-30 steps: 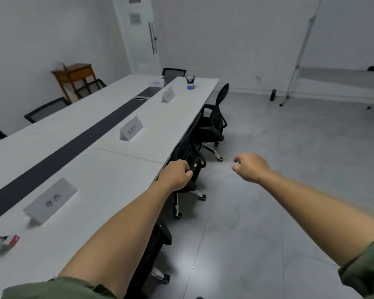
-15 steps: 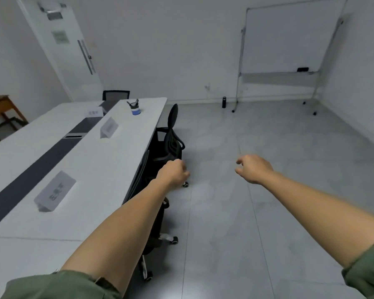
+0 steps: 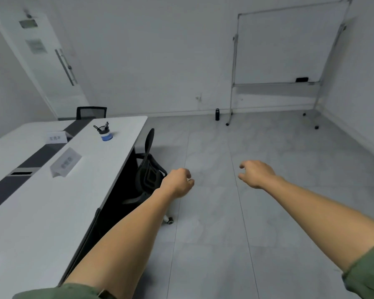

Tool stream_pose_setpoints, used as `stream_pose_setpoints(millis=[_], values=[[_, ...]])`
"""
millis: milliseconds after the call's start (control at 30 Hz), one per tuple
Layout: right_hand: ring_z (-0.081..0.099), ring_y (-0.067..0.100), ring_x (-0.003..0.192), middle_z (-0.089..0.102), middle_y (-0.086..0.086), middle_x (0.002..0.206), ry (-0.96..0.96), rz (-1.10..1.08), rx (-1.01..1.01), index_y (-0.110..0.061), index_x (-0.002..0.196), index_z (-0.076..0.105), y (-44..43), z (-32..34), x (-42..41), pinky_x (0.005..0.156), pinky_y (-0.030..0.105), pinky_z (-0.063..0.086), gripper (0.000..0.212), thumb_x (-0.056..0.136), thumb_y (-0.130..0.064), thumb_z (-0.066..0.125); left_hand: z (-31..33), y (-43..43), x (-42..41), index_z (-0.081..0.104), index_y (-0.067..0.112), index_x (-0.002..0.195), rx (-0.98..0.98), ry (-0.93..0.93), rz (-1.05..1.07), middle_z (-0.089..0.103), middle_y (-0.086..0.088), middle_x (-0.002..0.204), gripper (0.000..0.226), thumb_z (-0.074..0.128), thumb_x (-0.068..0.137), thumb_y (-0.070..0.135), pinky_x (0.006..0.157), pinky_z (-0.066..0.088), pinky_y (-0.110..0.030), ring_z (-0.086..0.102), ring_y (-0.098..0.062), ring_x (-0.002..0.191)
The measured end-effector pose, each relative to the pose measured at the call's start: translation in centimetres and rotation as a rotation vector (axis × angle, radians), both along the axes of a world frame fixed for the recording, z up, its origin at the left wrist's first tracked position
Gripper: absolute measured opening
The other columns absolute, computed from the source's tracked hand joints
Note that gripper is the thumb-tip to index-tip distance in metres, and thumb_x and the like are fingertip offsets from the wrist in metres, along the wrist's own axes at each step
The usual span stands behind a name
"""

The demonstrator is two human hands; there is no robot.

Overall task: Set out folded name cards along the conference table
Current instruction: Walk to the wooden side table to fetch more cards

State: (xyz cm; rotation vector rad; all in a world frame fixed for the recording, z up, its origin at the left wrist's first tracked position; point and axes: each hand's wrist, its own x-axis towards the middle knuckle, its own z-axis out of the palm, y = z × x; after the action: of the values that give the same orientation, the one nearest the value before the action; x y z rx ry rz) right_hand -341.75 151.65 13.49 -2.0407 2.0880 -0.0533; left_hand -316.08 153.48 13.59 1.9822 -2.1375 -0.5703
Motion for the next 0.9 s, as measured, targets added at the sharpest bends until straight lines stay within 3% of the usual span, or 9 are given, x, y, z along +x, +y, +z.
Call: stream_pose_setpoints(millis=[300, 533, 900], values=[[0.055, 0.03, 0.121, 0.056, 0.007, 0.138, 0.011, 0.105, 0.001, -0.021, 0.141, 0.048, -24.7, -0.3, 0.1, 0.092, 0.035, 0.047, 0.049, 0.094, -0.035, 0.05, -0.2, -22.1, -0.1, 0.059, 0.012, 0.125, 0.022, -0.008, 0.107, 0.066, -0.012, 0.121, 0.04, 0.052, 0.093, 0.034, 0.092, 0.05, -0.039, 0.061, -0.03, 0.11], [0.054, 0.028, 0.122, 0.054, 0.007, 0.138, 0.011, 0.139, 0.055, -0.021, 0.141, 0.047, -42.7, -1.8, 1.7, 0.092, 0.035, 0.046, 0.05, 0.094, -0.037, 0.051, -1.1, -40.4, 1.8, 0.055, 0.012, 0.13, 0.083, -0.084, 0.079, 0.062, -0.01, 0.125, 0.041, 0.05, 0.095, 0.033, 0.089, 0.047, -0.036, 0.059, -0.03, 0.112], [0.053, 0.027, 0.124, 0.053, 0.007, 0.141, -0.021, 0.161, 0.003, -0.02, 0.142, 0.046, -73.1, 0.8, 0.3, 0.093, 0.036, 0.046, 0.05, 0.095, -0.037, 0.05, 1.5, -70.8, -0.5, 0.055, 0.013, 0.131, 0.061, -0.163, 0.038, 0.058, -0.013, 0.131, 0.042, 0.051, 0.095, 0.034, 0.097, 0.045, -0.038, 0.054, -0.031, 0.12]])
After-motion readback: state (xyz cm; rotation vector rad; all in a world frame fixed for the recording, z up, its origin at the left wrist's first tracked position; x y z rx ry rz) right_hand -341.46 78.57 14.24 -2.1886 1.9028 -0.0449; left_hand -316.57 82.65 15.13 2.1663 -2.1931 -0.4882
